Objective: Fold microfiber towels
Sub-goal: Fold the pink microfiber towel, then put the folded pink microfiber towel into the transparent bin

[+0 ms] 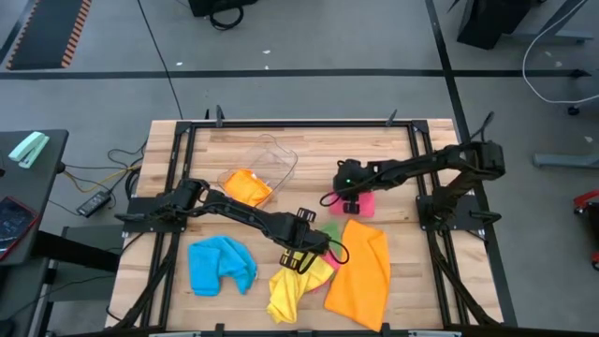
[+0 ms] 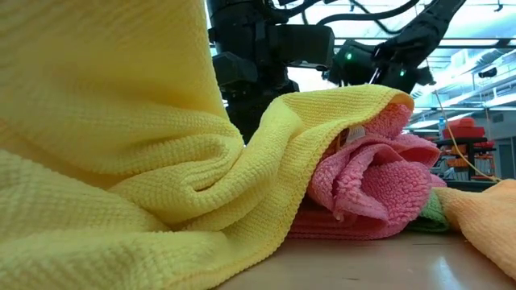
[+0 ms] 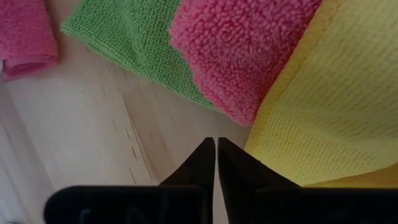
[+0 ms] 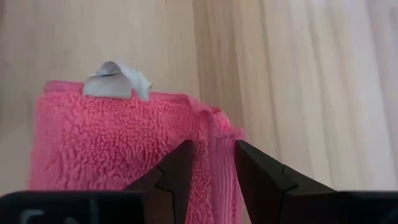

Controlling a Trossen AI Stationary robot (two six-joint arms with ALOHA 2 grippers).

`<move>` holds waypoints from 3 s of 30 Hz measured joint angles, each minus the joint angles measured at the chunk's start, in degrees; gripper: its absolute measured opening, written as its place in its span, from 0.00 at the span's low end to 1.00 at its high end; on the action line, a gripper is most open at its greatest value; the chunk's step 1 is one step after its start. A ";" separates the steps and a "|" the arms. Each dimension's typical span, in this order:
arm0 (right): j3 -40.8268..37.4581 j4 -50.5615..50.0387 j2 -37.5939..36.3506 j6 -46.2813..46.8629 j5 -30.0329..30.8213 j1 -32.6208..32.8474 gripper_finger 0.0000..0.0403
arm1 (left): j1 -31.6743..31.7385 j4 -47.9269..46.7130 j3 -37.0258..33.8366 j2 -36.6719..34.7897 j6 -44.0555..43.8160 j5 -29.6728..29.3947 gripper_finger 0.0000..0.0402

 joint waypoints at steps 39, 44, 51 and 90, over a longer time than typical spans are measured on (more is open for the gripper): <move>0.17 -13.60 0.67 2.83 -17.52 -13.12 0.39 | 0.04 -3.13 0.00 0.00 -0.95 0.01 0.04; 0.12 -14.25 0.69 3.63 -19.25 -8.60 0.15 | -0.02 -5.17 0.00 0.00 -1.91 0.01 0.05; 0.08 -17.23 -2.59 4.67 -18.59 -2.57 0.02 | -0.02 -5.32 0.00 0.00 -2.18 0.00 0.06; 1.54 -21.03 -11.55 7.23 -7.21 5.16 0.00 | 17.47 23.33 -1.94 -0.02 8.23 18.80 0.24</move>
